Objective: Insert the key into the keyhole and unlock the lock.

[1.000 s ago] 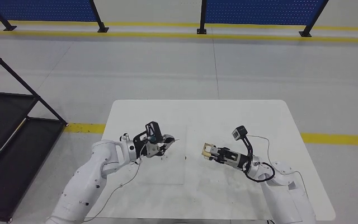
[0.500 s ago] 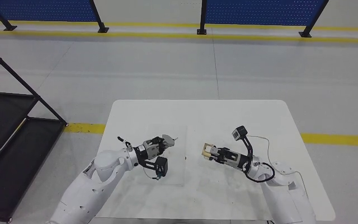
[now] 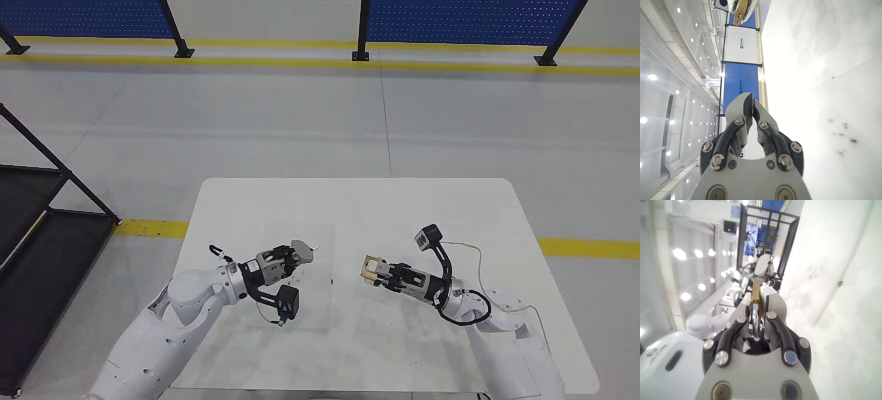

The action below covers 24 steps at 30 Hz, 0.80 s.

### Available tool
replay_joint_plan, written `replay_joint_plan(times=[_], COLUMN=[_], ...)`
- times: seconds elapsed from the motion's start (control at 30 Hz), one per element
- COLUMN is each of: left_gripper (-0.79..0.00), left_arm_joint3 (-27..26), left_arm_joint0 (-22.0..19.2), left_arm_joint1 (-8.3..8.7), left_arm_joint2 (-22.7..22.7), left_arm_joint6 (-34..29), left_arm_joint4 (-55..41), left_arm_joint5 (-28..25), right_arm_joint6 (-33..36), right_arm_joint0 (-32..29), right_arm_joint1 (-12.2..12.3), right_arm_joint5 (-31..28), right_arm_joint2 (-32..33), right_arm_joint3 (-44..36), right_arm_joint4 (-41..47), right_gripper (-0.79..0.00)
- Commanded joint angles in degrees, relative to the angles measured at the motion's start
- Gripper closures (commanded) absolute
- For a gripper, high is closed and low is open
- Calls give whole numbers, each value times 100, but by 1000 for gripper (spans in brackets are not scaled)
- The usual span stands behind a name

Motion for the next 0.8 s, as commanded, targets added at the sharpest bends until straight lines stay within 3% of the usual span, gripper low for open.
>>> replay_joint_plan(times=[0.0,0.2,0.33,0.53,0.77], left_gripper=[0,0,0,0,0], left_arm_joint3=[-32,-232,-253,12,169], left_arm_joint0=[-17,-141,-194,-405,-554], left_arm_joint1=[4,95,172,245,253], left_arm_joint2=[1,-147,-326,-352,-170], left_arm_joint6=[-24,618,1336,2682,3171], left_arm_joint4=[94,594,1024,996,913], left_arm_joint5=[6,-49,633,1173,1567], right_arm_joint6=[0,158,804,1487,1714], right_arm_joint0=[0,102,399,884,1217], right_arm_joint1=[0,36,93,143,152], right_arm_joint5=[0,373,586,637,542], right_arm_joint2=[0,-51,-99,-258,-523], right_arm_joint3=[0,-14,113,447,770], right_arm_joint4=[0,75,143,189,260], right_gripper=[0,0,0,0,0])
